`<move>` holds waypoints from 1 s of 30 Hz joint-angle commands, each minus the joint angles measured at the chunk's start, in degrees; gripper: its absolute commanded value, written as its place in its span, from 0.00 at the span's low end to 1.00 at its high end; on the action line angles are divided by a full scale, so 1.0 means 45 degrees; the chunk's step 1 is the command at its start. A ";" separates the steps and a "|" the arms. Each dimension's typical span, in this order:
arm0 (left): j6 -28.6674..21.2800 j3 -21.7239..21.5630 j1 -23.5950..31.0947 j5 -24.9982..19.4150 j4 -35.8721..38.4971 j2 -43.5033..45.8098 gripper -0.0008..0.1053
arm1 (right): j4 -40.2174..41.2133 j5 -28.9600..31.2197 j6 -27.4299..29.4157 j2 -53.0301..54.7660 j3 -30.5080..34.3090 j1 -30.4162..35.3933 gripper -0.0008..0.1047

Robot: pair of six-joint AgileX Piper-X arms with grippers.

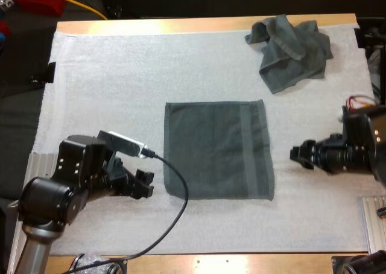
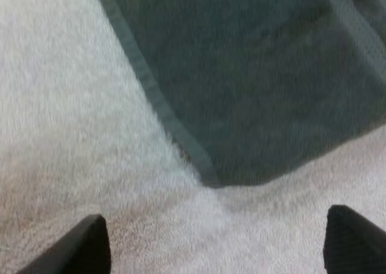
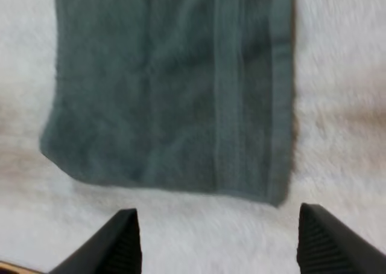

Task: Pick towel from pile, fold and stack

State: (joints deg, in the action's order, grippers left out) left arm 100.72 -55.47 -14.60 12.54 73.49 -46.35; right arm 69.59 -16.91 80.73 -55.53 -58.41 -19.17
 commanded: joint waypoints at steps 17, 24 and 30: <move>0.0153 0.0166 0.0032 0.0046 0.0446 0.0252 0.66 | -0.3459 -0.0955 -0.2469 0.1772 0.5847 0.0026 0.53; 0.0153 0.0166 0.0032 0.0246 0.0446 0.0252 0.66 | -0.6183 -0.1363 -0.4239 0.1772 0.7645 0.0026 0.53; 0.0153 0.0166 0.0032 0.0334 0.0446 0.0252 0.66 | -0.8410 -0.1683 -0.5776 0.1772 0.9019 0.0026 0.53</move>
State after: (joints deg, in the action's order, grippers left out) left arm 100.72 -54.69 -14.60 13.65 75.74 -45.58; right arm 32.78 -23.84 55.07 -47.72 -17.78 -19.17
